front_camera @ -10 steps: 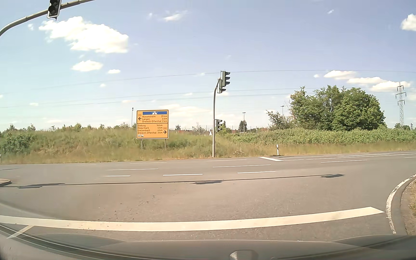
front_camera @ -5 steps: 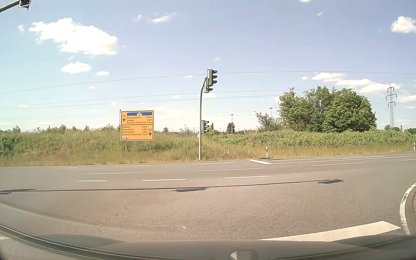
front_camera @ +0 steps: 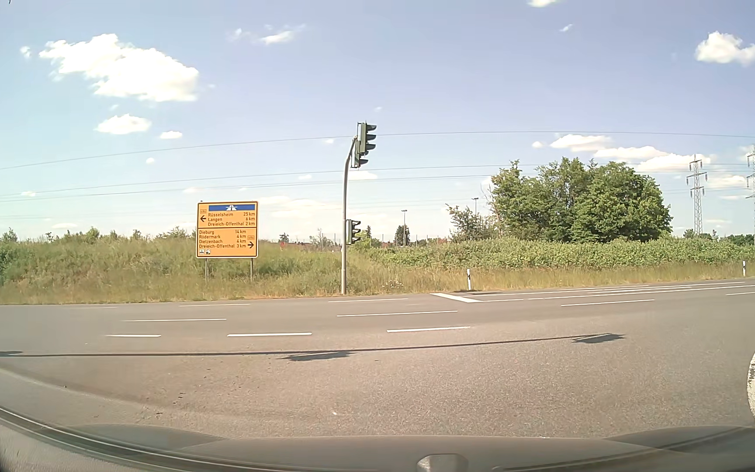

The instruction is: Follow the waypoints while adhering to traffic rules and regulations

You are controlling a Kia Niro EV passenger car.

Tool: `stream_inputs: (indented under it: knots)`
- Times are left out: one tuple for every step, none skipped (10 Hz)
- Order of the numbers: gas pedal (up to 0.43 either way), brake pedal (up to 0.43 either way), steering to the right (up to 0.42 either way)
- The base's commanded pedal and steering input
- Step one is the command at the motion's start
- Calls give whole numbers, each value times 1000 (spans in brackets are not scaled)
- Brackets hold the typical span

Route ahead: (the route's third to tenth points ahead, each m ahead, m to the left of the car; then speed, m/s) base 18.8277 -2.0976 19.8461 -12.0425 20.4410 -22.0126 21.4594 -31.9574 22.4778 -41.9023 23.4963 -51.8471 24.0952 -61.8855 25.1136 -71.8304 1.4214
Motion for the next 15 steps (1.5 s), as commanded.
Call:
stream_inputs:
  knots:
    - [0,256,147]
    - [0,256,144]
    - [0,256,142]
    - [0,256,142]
    - [0,256,142]
    - [0,256,142]
    - [0,256,142]
    - [0,256,142]
    - [0,256,142]
    - [0,256,142]
    - [0,256,142]
    - [0,256,142]
    - [0,256,142]
    - [0,256,142]
    - [0,256,143]
